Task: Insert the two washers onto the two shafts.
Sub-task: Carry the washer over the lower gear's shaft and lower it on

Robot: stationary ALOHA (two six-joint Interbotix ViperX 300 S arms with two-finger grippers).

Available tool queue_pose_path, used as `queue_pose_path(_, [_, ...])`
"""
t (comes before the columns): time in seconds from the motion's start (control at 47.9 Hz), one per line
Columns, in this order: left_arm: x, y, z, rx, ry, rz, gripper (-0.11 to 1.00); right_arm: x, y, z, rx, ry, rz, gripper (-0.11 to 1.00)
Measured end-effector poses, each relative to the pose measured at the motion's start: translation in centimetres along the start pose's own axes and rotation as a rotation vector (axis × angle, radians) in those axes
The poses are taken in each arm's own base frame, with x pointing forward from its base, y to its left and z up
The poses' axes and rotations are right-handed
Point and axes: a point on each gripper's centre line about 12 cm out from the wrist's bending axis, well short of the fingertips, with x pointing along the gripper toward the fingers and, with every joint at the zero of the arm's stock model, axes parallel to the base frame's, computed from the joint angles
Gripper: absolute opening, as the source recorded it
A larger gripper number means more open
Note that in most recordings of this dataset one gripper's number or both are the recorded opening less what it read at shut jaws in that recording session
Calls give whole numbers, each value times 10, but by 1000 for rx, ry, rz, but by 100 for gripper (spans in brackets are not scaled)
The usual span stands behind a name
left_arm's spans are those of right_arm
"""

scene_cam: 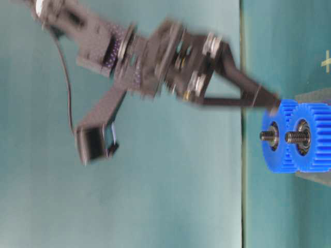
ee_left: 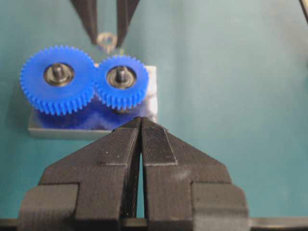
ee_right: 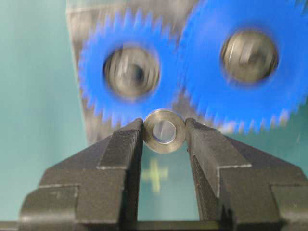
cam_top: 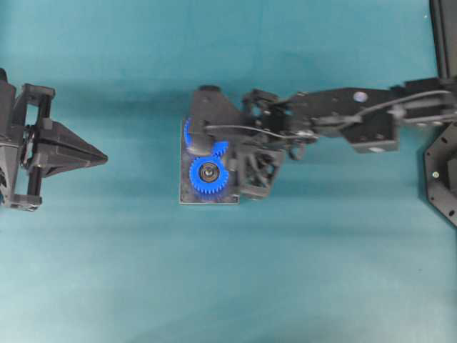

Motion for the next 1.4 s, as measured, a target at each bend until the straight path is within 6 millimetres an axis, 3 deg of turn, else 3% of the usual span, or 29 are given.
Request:
queue_pose_path(0.251, [0, 0, 0, -2, -2, 0, 1, 5, 3, 14, -5, -10, 3, 31])
queue_pose_path(1.4, [-2, 0, -3, -5, -2, 0, 1, 11, 17, 13, -26, 4, 19, 31])
